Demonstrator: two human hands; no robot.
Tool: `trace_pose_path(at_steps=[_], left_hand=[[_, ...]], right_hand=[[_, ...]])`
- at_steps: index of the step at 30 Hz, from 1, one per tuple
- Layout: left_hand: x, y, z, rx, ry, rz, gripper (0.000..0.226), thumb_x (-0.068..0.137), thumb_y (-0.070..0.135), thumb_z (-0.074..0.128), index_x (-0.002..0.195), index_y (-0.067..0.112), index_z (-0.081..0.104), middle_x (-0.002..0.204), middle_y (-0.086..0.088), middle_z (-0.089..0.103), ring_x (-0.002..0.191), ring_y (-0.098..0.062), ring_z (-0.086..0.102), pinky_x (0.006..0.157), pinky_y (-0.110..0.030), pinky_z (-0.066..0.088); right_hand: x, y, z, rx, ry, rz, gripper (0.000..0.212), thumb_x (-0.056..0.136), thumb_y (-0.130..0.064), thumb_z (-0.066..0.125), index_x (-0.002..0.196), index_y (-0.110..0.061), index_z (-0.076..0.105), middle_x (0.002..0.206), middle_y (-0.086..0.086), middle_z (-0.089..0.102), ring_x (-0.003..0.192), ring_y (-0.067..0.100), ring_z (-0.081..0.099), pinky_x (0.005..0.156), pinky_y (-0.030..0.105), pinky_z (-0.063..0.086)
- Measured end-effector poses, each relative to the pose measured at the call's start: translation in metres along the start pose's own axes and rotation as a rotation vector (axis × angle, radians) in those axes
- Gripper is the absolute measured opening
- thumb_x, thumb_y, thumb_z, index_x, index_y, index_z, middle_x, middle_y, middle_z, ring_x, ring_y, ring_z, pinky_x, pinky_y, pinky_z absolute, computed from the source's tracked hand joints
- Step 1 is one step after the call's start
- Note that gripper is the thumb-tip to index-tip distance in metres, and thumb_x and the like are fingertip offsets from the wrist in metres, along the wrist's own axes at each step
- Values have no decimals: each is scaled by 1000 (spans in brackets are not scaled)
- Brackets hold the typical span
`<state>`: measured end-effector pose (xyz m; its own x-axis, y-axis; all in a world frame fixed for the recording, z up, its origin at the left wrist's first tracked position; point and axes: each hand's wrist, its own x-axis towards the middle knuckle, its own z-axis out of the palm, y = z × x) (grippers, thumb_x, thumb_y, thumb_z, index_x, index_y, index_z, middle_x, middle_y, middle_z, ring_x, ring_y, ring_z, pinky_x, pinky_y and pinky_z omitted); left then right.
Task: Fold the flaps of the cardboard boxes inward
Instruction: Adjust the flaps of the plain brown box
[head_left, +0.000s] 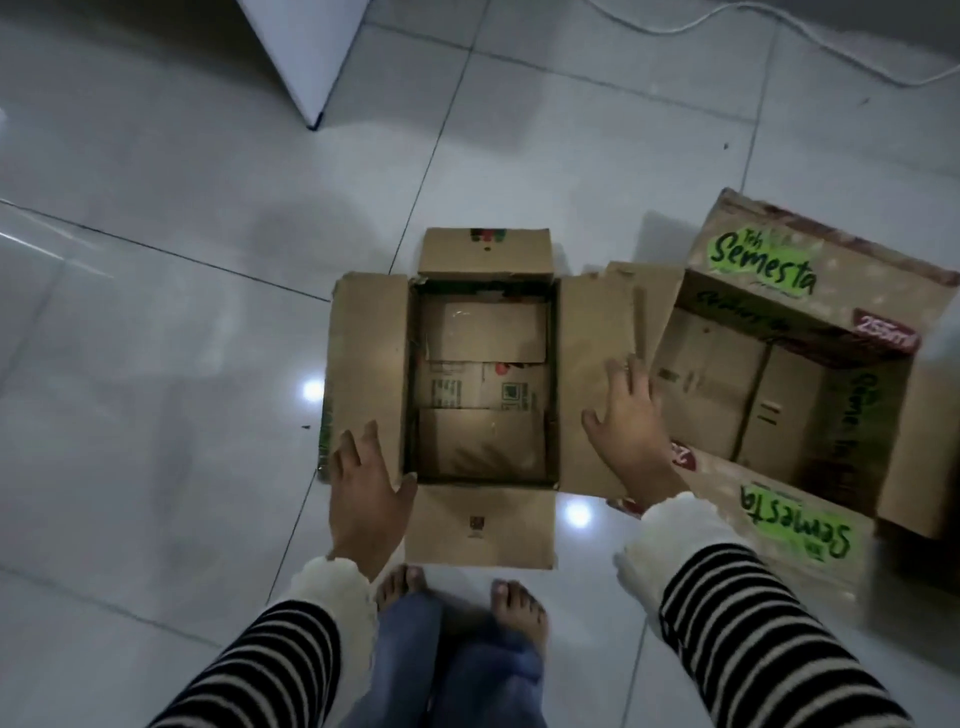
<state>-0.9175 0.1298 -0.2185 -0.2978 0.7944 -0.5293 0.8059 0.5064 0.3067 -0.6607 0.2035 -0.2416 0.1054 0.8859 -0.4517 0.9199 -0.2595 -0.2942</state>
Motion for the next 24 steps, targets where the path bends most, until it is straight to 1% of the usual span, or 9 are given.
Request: trace_pose_path(at_steps=[3, 7, 9, 12, 15, 19, 21, 22, 24], left_hand=[[36, -23, 43, 19, -18, -42, 85, 80, 34, 62, 144, 12, 10, 153, -24, 12, 140, -42, 9, 115, -53, 17], [76, -42, 88, 63, -22, -77, 94, 77, 35, 66, 144, 17, 3, 153, -25, 3, 139, -46, 2, 113, -55, 11], [91, -52, 100, 57, -24, -91, 100, 75, 33, 68, 143, 21, -3, 153, -25, -2, 139, -47, 0, 113, -56, 9], [107, -70, 105, 67, -25, -54, 103, 77, 30, 67, 143, 22, -12, 153, -23, -5, 139, -47, -1, 113, -57, 8], [124, -87, 98, 61, -2, -13, 98, 81, 19, 64, 144, 25, -11, 154, -21, -2, 140, -44, 2, 111, -58, 16], [160, -105, 75, 75, 47, -5, 87, 84, 4, 53, 145, 33, -2, 157, -11, 3, 140, -42, 7, 102, -62, 33], [182, -113, 62, 150, 78, 20, 85, 84, -2, 48, 144, 38, 2, 157, -9, 10, 138, -42, 15, 97, -60, 41], [191, -115, 55, 189, 91, 38, 85, 84, -5, 46, 143, 39, 3, 156, -8, 15, 137, -41, 20, 94, -59, 43], [212, -116, 43, 252, 132, 98, 80, 85, -4, 43, 142, 39, 8, 151, -11, 28, 130, -41, 31, 88, -56, 47]], right_hand=[[41, -1, 33, -58, 49, -20, 77, 82, -25, 65, 143, -13, 20, 154, 17, 11, 140, 40, 15, 112, 53, 25], [92, 2, 68, -235, 96, -78, 82, 80, -31, 67, 144, -13, 18, 155, 19, 9, 142, 39, 9, 114, 53, 9], [114, 2, 80, -301, 131, -119, 84, 79, -32, 67, 144, -12, 19, 155, 19, 10, 142, 37, 7, 114, 53, 4], [142, -3, 89, -360, 139, -167, 86, 80, -31, 66, 146, -10, 15, 156, 17, 9, 144, 33, 3, 114, 53, -1], [167, -12, 94, -368, 137, -178, 84, 84, -27, 61, 147, -12, 9, 158, 12, 7, 145, 28, 1, 113, 54, -4], [188, -31, 99, -328, 115, -209, 76, 85, -14, 57, 146, -12, 13, 157, 12, 11, 144, 29, 6, 112, 60, 6], [193, -40, 104, -288, 106, -210, 62, 86, -8, 54, 140, -9, 25, 151, 15, 25, 140, 33, 18, 109, 61, 16], [192, -42, 107, -280, 107, -203, 51, 88, -8, 52, 134, -6, 32, 143, 19, 36, 133, 38, 30, 105, 59, 25], [187, -46, 116, -276, 104, -182, 32, 92, -9, 49, 122, -2, 40, 123, 23, 49, 107, 44, 50, 86, 51, 43]])
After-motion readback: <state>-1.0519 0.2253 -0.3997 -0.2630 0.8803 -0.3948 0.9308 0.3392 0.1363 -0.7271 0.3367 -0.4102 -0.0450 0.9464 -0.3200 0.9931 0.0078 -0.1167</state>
